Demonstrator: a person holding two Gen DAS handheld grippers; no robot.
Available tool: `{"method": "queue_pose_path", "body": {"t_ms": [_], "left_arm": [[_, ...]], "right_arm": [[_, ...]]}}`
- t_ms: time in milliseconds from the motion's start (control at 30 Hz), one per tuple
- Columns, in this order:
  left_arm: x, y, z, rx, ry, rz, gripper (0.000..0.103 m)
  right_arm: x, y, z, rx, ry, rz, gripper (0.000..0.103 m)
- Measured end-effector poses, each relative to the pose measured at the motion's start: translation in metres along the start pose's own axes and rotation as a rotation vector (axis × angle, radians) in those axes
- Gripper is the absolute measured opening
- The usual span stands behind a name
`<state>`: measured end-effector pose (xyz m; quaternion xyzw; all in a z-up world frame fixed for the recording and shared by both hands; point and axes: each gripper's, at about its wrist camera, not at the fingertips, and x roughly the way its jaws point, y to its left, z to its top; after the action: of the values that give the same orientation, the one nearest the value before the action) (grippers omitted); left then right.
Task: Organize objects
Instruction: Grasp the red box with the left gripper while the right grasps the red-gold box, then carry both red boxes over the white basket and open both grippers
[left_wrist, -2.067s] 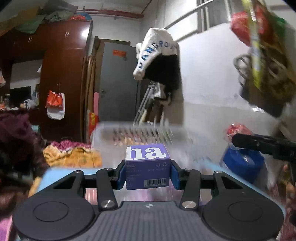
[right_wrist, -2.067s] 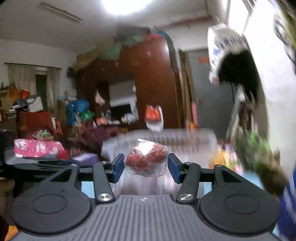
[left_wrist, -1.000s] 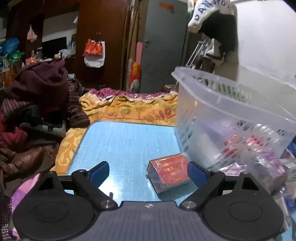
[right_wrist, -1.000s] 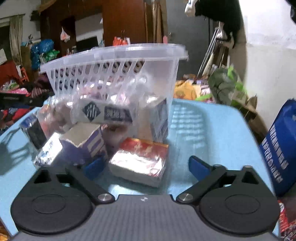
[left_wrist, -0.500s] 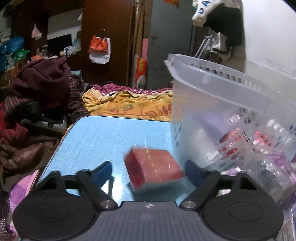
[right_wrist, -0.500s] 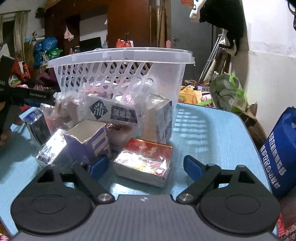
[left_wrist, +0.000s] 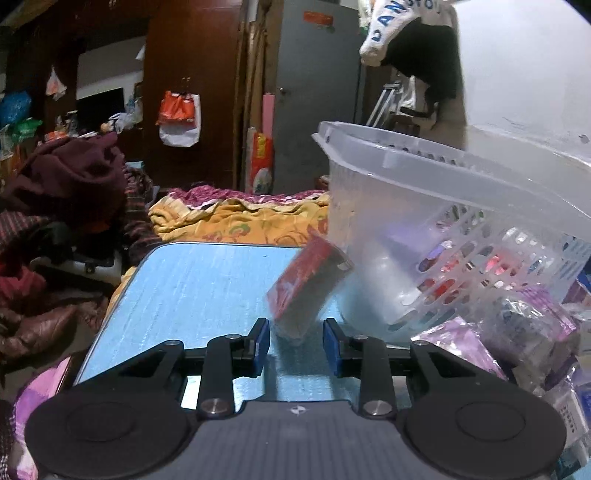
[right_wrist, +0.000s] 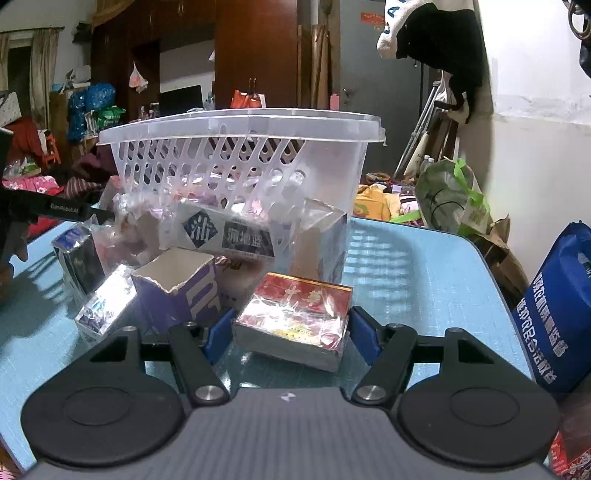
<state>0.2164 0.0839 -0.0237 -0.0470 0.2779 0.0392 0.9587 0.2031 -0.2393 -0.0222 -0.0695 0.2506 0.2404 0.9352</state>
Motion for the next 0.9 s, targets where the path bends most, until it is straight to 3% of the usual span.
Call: {"method": "queue_pose_path", "body": {"t_ms": [100,167,200,400,433,467,533,900], "left_arm": [[0.001,-0.007,0.001,0.039,0.002,0.008,0.051],[0.000,-0.011,0.002,0.075,-0.011,0.027,0.068],[0.000,-0.012,0.002,0.092,-0.014,0.041,0.069],[0.004,-0.014,0.006,0.128,-0.019,0.060,0.068],[0.006,-0.015,0.007,0.133,-0.018,0.060,0.055],[0.007,-0.015,0.007,0.136,-0.010,0.057,0.050],[0.004,-0.015,0.006,0.136,-0.023,0.058,0.050],[-0.085,-0.006,-0.024,0.096,-0.231,-0.068,0.050]], "right_arm": [[0.000,0.000,0.000,0.003,-0.001,0.006,0.070],[0.000,-0.001,0.000,0.006,-0.003,0.010,0.070],[0.000,-0.001,0.000,0.008,-0.004,0.011,0.070],[0.000,-0.002,-0.002,0.012,-0.008,0.015,0.070],[0.000,-0.002,-0.002,0.012,-0.009,0.016,0.070],[0.000,-0.001,-0.002,0.010,-0.010,0.016,0.070],[-0.002,-0.001,-0.003,0.010,-0.024,0.012,0.070],[-0.036,-0.005,-0.013,0.056,-0.181,0.008,0.069]]}}
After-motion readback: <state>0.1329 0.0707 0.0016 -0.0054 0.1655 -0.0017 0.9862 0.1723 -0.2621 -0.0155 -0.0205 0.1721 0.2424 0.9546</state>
